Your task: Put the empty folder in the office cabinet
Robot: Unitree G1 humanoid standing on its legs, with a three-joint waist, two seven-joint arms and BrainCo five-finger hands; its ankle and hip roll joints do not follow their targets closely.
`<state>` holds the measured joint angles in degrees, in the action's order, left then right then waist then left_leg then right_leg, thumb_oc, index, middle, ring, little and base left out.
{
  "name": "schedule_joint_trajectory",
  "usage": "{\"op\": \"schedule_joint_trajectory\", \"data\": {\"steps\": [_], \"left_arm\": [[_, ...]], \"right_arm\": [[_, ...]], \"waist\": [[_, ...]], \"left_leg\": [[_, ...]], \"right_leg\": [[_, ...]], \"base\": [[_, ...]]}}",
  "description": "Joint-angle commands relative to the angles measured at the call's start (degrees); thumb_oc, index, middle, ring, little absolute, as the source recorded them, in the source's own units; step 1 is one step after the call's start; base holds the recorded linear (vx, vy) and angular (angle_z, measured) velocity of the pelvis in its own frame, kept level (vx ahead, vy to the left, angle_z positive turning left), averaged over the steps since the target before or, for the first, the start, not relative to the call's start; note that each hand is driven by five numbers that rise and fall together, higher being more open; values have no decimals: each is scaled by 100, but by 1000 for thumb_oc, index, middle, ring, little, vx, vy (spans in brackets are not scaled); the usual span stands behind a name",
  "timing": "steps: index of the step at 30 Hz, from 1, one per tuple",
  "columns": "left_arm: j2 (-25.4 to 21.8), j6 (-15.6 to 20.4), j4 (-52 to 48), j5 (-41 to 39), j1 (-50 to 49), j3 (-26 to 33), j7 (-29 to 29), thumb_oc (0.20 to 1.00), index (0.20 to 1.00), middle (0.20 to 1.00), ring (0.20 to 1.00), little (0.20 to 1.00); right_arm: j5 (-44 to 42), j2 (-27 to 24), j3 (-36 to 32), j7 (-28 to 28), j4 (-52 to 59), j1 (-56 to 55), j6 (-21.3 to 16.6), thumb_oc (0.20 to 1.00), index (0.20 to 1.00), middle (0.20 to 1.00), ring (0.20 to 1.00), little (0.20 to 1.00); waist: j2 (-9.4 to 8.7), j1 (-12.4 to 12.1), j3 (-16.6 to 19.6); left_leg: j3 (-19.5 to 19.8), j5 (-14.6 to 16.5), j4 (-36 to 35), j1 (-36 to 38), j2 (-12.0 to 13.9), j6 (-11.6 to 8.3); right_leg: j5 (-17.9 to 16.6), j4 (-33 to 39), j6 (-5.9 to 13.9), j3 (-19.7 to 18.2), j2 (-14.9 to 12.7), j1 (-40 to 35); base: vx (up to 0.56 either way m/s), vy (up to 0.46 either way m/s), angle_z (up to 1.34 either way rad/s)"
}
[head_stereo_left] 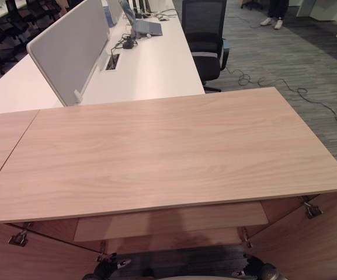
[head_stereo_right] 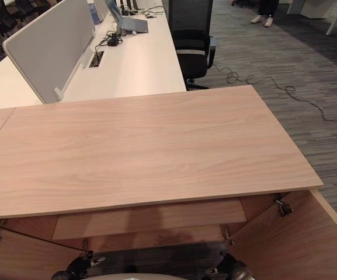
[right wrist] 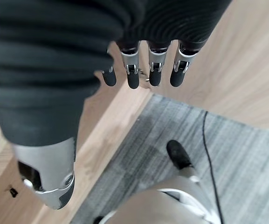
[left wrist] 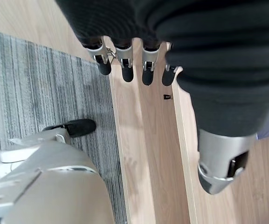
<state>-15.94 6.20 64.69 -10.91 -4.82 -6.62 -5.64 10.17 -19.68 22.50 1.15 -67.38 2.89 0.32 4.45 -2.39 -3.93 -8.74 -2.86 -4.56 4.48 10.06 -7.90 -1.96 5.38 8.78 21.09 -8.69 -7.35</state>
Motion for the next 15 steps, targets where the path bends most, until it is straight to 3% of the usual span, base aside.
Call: {"op": "schedule_joint_trajectory", "data": {"steps": [1,3,5,7,10,15], "left_arm": [[-239,11,198,-306,459,-40,-6,1000,1000,1000,1000,1000],[-272,7,175,-355,516,-42,4,1000,1000,1000,1000,1000],[-360,13,139,-521,701,-97,84,1000,1000,1000,1000,1000],[-394,19,131,-580,793,-116,100,1000,1000,1000,1000,1000],[-514,47,144,-658,953,-192,153,1000,1000,1000,1000,1000],[-637,51,140,-839,1058,-156,191,1000,1000,1000,1000,1000]], "right_arm": [[-211,-50,130,60,60,431,-70,1000,1000,1000,1000,1000],[-293,-57,98,77,85,493,-74,1000,1000,1000,1000,1000],[-648,-76,-30,191,170,765,-96,1000,1000,1000,1000,1000],[-775,-75,-72,234,187,871,-123,1000,1000,1000,1000,1000],[-947,-116,-68,308,241,1116,-195,1000,1000,1000,1000,1000],[-1050,-117,-62,402,252,1283,-259,1000,1000,1000,1000,1000]], "waist": [[-209,-18,-371],[-203,0,-436],[-174,70,-775],[-171,79,-841],[-161,108,-868],[-141,109,-818]], "left_leg": [[216,-235,242,-234,140,-130],[233,-212,347,-353,165,-117],[314,-160,813,-886,273,-62],[369,-135,1049,-1215,315,-61],[526,-61,1568,-2095,349,-59],[662,105,2136,-2861,363,-34]], "right_leg": [[506,-596,-1,-91,29,176],[588,-835,-31,-87,13,371],[762,-1675,-107,-134,-96,1111],[830,-2014,-104,-129,-165,1472],[950,-2552,-84,-118,-242,2247],[1178,-3058,-126,-148,-293,2891]], "base": [[-63,-44,-1],[-87,-48,1],[-185,-45,5],[-163,-24,5],[-123,-28,6],[-27,-13,6]]}}
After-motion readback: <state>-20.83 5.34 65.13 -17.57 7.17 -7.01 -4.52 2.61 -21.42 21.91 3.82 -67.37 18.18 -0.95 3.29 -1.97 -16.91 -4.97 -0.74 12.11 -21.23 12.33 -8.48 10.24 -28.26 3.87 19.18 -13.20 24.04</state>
